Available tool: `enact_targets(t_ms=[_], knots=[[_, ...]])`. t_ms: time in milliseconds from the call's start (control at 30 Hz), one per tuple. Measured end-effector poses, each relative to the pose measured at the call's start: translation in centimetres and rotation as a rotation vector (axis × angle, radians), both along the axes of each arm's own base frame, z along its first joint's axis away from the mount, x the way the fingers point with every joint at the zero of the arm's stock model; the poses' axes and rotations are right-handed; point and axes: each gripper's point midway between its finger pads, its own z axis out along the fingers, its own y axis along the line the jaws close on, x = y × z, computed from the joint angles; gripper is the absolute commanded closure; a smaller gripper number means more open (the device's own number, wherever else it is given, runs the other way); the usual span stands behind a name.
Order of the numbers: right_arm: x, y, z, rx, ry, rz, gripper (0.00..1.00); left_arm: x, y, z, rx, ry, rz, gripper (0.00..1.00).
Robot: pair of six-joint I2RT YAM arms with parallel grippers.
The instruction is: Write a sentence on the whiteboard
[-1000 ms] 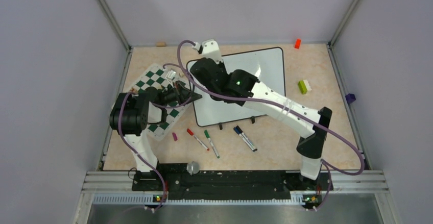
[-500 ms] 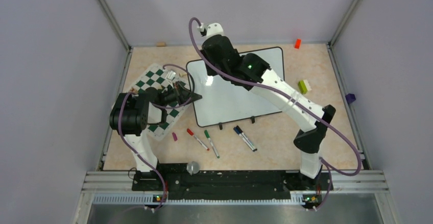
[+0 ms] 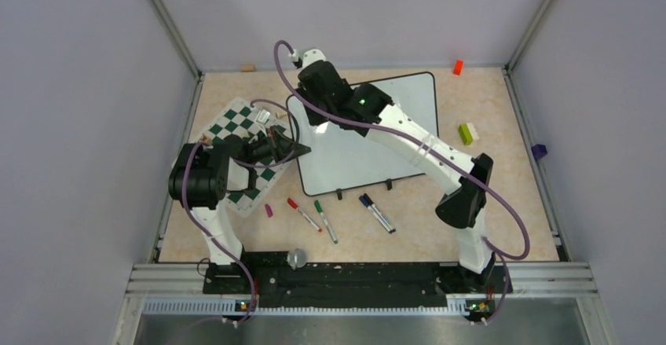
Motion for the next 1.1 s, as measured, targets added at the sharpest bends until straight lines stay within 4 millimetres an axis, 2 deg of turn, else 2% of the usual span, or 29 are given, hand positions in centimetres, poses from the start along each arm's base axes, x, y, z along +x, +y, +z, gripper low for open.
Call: enact_targets(t_ms=[367, 533, 1100], knots=[[0.6, 0.8, 0.4, 0.013, -0.017, 0.009, 1.0, -0.1, 0.0, -0.1, 0.0, 0.002, 0.001, 1.0], [1.0, 1.4, -0.6, -0.002, -0.014, 0.012, 1.0, -0.1, 0.0, -0.1, 0.0, -0.001, 0.003, 1.0], [2.2, 1.0, -0.8, -0.007, -0.022, -0.005, 1.0, -0.2, 0.0, 0.0, 0.003, -0.011, 0.005, 1.0]])
